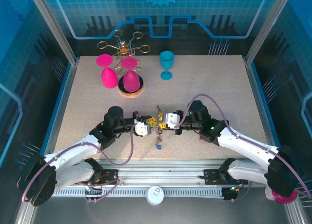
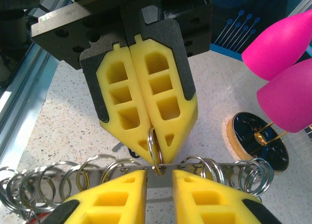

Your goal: Put the keys on the keyring

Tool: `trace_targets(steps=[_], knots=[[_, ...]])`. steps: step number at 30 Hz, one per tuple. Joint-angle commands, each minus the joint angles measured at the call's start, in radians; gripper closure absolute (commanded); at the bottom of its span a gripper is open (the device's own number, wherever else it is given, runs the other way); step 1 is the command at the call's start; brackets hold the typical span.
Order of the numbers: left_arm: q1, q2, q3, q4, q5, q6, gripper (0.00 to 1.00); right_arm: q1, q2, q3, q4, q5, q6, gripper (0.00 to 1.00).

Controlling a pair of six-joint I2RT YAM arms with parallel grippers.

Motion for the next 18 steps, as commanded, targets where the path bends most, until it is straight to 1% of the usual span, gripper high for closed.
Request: trace_targets(steps=[1, 3, 5, 8, 10, 12, 18], knots=[[-0.005, 0.001, -0.004, 0.067, 0.063, -0.022, 1.00, 0.020, 0.008, 0.016, 0.049, -0.019, -0.009, 0.78], [-0.005, 0.004, -0.003, 0.069, 0.066, -0.027, 1.00, 0.020, 0.007, 0.015, 0.054, -0.022, -0.008, 0.79], [-0.005, 0.007, -0.002, 0.072, 0.068, -0.033, 1.00, 0.019, 0.006, 0.016, 0.053, -0.026, -0.009, 0.84], [-0.005, 0.011, -0.001, 0.076, 0.069, -0.044, 1.00, 0.020, 0.004, 0.015, 0.054, -0.030, -0.009, 0.92], [-0.006, 0.015, 0.000, 0.076, 0.066, -0.051, 1.00, 0.020, 0.001, 0.015, 0.051, -0.027, -0.009, 1.00], [-0.004, 0.016, 0.002, 0.069, 0.060, -0.057, 1.00, 0.020, -0.002, 0.014, 0.041, -0.021, -0.017, 1.00], [-0.005, 0.008, 0.030, 0.007, 0.036, -0.067, 0.89, 0.022, -0.006, 0.045, -0.063, 0.019, -0.079, 1.00]])
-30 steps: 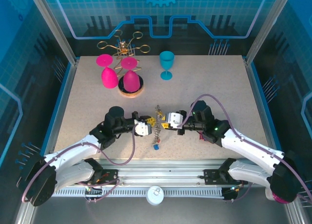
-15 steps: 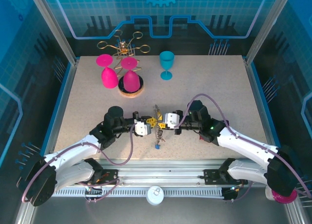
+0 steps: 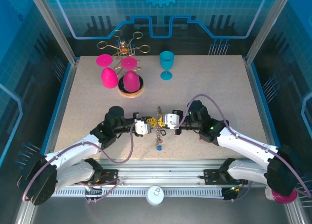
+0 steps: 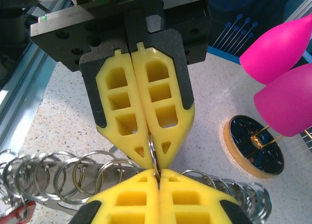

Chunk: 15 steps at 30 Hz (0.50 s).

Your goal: Put the keys on the keyring

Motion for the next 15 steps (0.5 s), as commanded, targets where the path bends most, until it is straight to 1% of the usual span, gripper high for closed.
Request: trace_targets(steps=[1, 4, 10, 13, 15], knots=[[-0.005, -0.005, 0.034, -0.003, 0.024, -0.013, 0.86, 0.019, -0.004, 0.052, -0.074, 0.020, -0.051, 1.00], [-0.004, -0.003, 0.045, -0.030, 0.026, -0.017, 0.82, 0.025, 0.009, 0.084, -0.129, 0.044, -0.072, 1.00], [-0.005, 0.006, 0.063, -0.070, 0.021, -0.019, 0.82, 0.049, 0.042, 0.130, -0.190, 0.084, -0.102, 1.00], [-0.005, 0.011, 0.068, -0.080, 0.022, -0.016, 0.83, 0.067, 0.059, 0.152, -0.207, 0.100, -0.117, 1.00], [-0.005, 0.015, 0.075, -0.105, 0.017, -0.003, 0.88, 0.073, 0.066, 0.164, -0.213, 0.104, -0.119, 1.00]])
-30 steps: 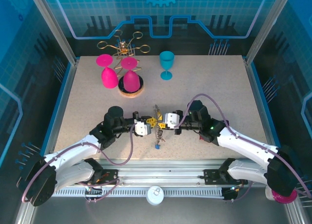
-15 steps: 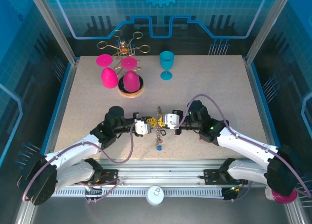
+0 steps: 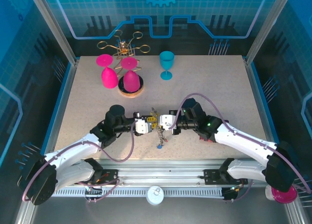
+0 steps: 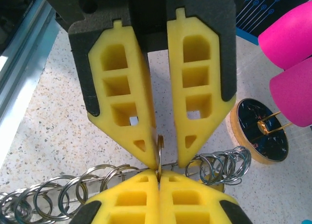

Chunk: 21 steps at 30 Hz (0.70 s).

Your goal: Put the keys on the keyring

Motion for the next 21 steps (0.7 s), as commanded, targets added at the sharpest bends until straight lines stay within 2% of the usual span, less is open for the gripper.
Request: trace_targets(steps=[1, 6, 9, 12, 13, 14, 21], knots=[[-0.005, 0.012, 0.047, -0.046, 0.015, 0.010, 0.91, 0.028, 0.008, 0.050, -0.010, -0.003, -0.025, 1.00], [-0.005, 0.013, 0.048, -0.064, -0.007, 0.028, 0.93, 0.028, -0.009, 0.045, 0.001, -0.007, -0.017, 1.00], [-0.006, 0.015, 0.050, -0.062, -0.016, 0.034, 1.00, 0.028, -0.022, 0.036, 0.008, -0.011, -0.007, 1.00], [-0.005, 0.006, 0.041, -0.038, -0.014, 0.039, 1.00, 0.021, -0.039, 0.006, 0.047, -0.002, 0.017, 1.00], [-0.005, 0.002, 0.034, -0.024, -0.007, 0.040, 1.00, 0.016, -0.046, -0.013, 0.067, 0.003, 0.025, 0.87], [-0.004, -0.003, 0.028, -0.006, -0.003, 0.038, 1.00, 0.013, -0.053, -0.032, 0.086, 0.005, 0.029, 0.81], [-0.005, -0.019, 0.017, 0.027, 0.043, 0.014, 1.00, 0.003, -0.058, -0.072, 0.141, -0.003, 0.040, 0.81]])
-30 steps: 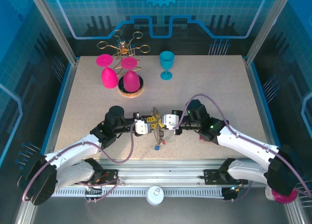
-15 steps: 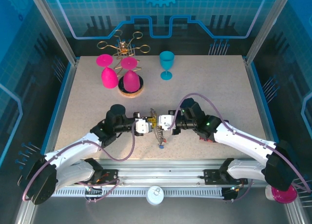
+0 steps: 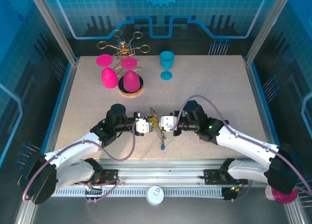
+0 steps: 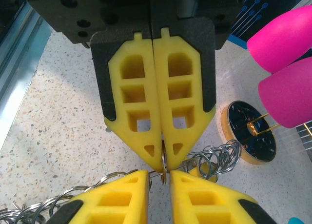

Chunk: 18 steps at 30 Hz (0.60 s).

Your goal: Put the keys on the keyring

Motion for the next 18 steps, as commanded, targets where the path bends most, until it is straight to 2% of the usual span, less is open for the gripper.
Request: trace_targets(steps=[1, 7, 13, 18], knots=[[-0.002, -0.026, -0.002, 0.056, 0.054, 0.001, 1.00, 0.000, -0.011, -0.017, 0.067, -0.018, 0.018, 0.81], [-0.002, -0.037, 0.002, 0.041, 0.071, -0.005, 1.00, -0.002, 0.002, -0.020, 0.069, 0.012, 0.013, 0.83], [-0.002, -0.039, 0.002, 0.036, 0.077, -0.008, 1.00, -0.002, 0.003, -0.030, 0.068, 0.030, 0.013, 0.79], [-0.002, -0.041, 0.004, 0.034, 0.080, -0.010, 1.00, -0.003, 0.006, -0.035, 0.076, 0.030, 0.018, 0.79]])
